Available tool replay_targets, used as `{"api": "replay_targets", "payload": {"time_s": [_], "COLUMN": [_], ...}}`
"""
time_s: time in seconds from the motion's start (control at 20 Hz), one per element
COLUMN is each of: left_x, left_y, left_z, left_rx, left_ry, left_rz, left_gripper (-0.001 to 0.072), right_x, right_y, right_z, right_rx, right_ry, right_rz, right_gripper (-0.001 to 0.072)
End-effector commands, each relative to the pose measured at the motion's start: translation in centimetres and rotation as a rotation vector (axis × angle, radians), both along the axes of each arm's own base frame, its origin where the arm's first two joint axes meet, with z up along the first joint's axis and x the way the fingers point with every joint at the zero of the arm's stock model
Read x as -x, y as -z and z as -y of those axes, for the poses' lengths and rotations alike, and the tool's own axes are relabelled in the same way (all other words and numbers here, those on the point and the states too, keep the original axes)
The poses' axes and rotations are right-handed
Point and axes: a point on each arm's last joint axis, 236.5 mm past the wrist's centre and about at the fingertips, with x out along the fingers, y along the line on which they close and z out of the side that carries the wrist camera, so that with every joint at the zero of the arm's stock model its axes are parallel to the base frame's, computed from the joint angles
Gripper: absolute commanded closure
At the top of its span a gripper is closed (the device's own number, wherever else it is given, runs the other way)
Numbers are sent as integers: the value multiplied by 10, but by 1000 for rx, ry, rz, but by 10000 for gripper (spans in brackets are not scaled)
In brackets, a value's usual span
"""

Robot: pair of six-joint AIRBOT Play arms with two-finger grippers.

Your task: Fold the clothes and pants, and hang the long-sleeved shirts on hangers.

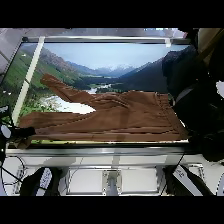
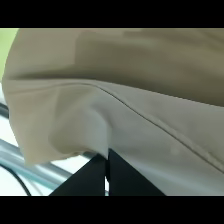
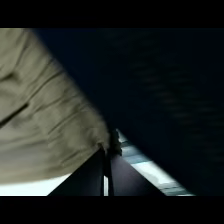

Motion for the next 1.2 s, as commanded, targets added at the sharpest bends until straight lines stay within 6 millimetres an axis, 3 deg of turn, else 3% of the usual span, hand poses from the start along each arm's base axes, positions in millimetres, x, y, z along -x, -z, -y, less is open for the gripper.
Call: {"api": "replay_targets", "payload": {"time_s": [0.0, 0.05, 0.1, 0.2, 0.3, 0.35, 0.4, 0.5, 0.55, 0.6, 0.7, 0.8, 0.95, 1.15], "left_x": [0, 0, -6, -37, -72, -77, -75, -62, -60, -62, -70, -80, -107, -132], "left_y": [2, -3, -15, -67, -129, -140, -131, -82, -54, -29, 12, 42, 58, 45], "left_z": [1, 0, -4, -20, -45, -58, -71, -91, -95, -92, -81, -68, -63, -85], "left_rx": [7, 12, 3, -62, -128, -132, -107, -21, 46, 130, 286, 394, 491, 442], "left_ry": [-4, -25, -42, -63, -124, -159, -205, -295, -336, -377, -448, -455, -506, -505], "left_rz": [-5, -1, 30, 191, 411, 428, 376, 202, 150, 123, 90, 54, 118, 229], "left_gripper": [195, 9, -4, -4, -2, 0, 0, 3, 62, 141, 150, 149, 149, 148], "right_x": [1, 5, 8, 4, -16, -30, -46, -73, -82, -88, -92, -90, -87, -89], "right_y": [2, 2, -1, -14, -39, -53, -69, -95, -104, -112, -118, -119, -119, -122], "right_z": [18, 15, 15, 17, 23, 23, 19, 5, -3, -10, -19, -24, -30, -38], "right_rx": [74, 63, 60, 65, 77, 74, 57, -9, -43, -75, -114, -133, -157, -194], "right_ry": [75, 70, 67, 67, 73, 77, 82, 85, 85, 83, 79, 75, 69, 65], "right_rz": [-6, -25, -38, -30, 46, 98, 165, 284, 325, 354, 376, 366, 353, 363], "right_gripper": [560, 326, 262, 262, 262, 262, 262, 262, 262, 262, 262, 263, 263, 263]}}
